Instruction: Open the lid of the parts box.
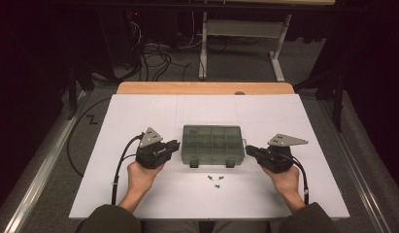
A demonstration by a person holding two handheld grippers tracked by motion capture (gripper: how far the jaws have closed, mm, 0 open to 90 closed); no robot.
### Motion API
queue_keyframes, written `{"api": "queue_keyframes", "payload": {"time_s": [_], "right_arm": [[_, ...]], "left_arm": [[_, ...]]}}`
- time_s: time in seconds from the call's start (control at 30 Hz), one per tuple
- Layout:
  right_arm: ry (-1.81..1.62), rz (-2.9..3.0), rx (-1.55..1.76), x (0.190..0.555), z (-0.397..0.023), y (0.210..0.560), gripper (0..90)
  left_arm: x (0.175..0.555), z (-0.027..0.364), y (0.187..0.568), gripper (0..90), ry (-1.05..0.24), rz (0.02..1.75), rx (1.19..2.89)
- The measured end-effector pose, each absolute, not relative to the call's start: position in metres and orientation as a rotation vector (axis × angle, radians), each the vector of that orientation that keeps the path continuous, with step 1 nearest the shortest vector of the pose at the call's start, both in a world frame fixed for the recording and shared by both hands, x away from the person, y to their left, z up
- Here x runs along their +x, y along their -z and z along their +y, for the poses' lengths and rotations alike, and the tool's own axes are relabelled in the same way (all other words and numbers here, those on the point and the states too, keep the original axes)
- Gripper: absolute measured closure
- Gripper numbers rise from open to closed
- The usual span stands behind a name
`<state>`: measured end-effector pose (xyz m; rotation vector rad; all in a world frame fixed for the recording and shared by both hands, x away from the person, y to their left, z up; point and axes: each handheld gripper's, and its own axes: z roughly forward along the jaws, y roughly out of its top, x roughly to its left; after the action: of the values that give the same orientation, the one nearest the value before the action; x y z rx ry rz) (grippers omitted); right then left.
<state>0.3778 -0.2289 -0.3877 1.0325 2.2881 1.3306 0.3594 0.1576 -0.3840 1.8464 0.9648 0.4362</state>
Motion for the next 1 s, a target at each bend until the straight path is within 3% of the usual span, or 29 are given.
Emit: {"api": "queue_keyframes", "payload": {"time_s": [0.17, 1.0], "right_arm": [[-1.282, 2.334, 1.04, 0.378, -0.229, 0.387, 90.0], [-1.13, 2.455, 1.08, 0.379, -0.23, 0.393, 90.0]], "left_arm": [[0.36, 0.157, 0.385, 89.3, -0.412, 0.958, 1.874], [0.365, 0.157, 0.396, 89.6, -0.29, 0.992, 2.105]]}}
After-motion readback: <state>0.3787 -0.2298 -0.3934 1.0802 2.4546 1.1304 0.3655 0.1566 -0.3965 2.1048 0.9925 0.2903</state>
